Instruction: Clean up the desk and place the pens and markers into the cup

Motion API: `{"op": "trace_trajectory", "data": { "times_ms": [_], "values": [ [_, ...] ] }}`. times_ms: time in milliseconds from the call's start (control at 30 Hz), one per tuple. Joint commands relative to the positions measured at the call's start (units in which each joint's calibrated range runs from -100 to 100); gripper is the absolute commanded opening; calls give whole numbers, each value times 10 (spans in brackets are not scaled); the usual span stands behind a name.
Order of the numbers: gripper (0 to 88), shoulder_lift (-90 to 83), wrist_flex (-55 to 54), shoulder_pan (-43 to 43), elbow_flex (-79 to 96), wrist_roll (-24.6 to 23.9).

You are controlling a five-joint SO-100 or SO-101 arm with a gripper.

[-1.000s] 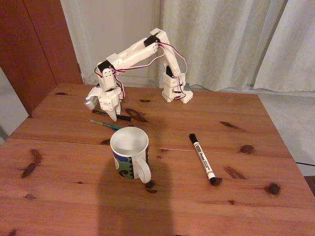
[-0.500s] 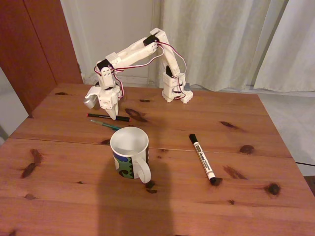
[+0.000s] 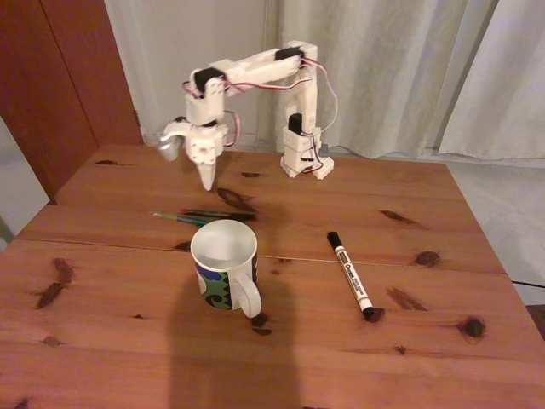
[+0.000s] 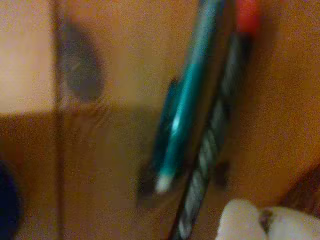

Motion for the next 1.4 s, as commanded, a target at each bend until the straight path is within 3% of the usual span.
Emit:
{"op": "trace_trajectory", "data": {
  "times_ms": [0, 433, 900, 1000, 1367],
  "values": [
    [10, -89, 4, -39, 17, -31],
    [10, -151, -3, -53, 87, -37],
    [9, 56, -54, -38, -20, -43],
    [8, 91, -54, -38, -42, -64],
    [12, 128, -54, -39, -38, -80]
  ]
}}
